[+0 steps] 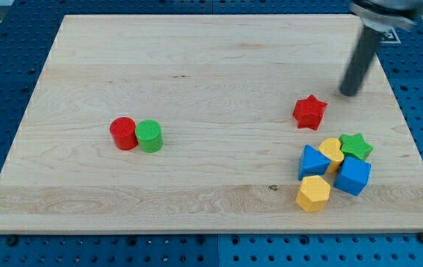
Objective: Push the red star closer to the green circle
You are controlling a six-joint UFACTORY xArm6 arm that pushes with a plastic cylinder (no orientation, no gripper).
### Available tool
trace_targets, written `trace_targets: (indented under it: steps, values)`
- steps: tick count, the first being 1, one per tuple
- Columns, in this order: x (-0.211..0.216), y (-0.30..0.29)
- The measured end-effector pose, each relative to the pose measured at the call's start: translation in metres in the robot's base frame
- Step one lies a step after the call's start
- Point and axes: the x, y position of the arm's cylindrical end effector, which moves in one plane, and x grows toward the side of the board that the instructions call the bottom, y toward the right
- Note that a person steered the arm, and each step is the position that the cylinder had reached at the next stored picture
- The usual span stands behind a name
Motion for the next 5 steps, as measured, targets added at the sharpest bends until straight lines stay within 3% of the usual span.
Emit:
trace_targets:
  steps: [1,3,5]
  values:
    - [0.031,0.000]
    - [0.030,-0.113]
    - [-0.024,-0.139]
